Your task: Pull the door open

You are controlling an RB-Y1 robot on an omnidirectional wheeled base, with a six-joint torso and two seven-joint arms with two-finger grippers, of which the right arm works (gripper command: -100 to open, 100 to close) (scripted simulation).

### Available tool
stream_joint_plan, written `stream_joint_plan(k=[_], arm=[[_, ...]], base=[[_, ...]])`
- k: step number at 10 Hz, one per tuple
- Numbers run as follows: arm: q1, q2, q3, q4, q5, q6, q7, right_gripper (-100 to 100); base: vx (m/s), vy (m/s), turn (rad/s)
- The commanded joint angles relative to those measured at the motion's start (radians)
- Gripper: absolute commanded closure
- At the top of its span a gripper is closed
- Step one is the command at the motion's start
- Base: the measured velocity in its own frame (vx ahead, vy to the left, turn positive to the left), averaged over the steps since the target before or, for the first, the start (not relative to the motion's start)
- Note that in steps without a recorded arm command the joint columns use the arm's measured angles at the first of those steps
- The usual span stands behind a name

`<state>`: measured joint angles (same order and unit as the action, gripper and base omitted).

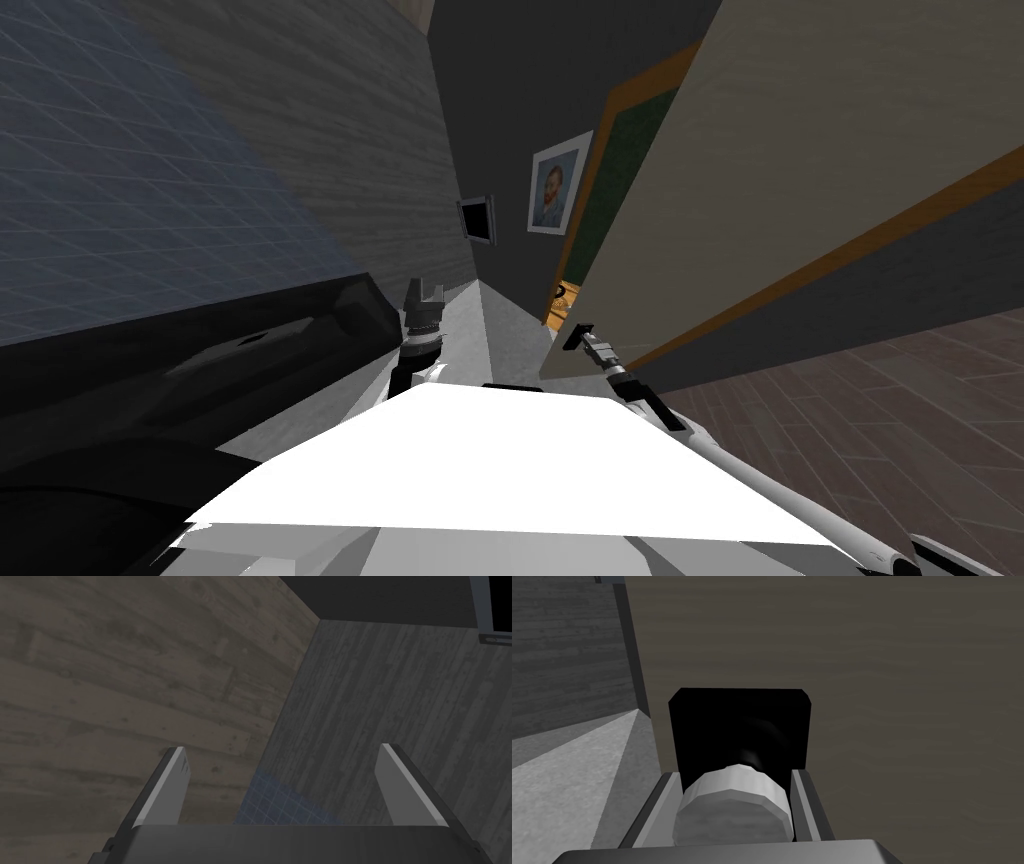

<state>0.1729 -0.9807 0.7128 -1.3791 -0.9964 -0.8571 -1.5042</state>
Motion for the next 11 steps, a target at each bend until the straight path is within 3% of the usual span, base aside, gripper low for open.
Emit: stream_joint_plan(k=[1,7,8,11], arm=[[0.003,-0.01,0.014,0.003,0.007,-0.013,-0.014,100],[0.002,-0.048,0.057,0.021,0.031,-0.067,-0.065,100],[0.001,-0.043,0.053,0.021,0.03,-0.06,-0.06,100],[0.031,-0.071,0.098,0.053,0.057,-0.14,-0.094,100]], base=[[-0.199,-0.096,0.146],[-0.205,-0.103,0.144],[-0.091,-0.041,0.038],[-0.035,-0.023,0.026]])
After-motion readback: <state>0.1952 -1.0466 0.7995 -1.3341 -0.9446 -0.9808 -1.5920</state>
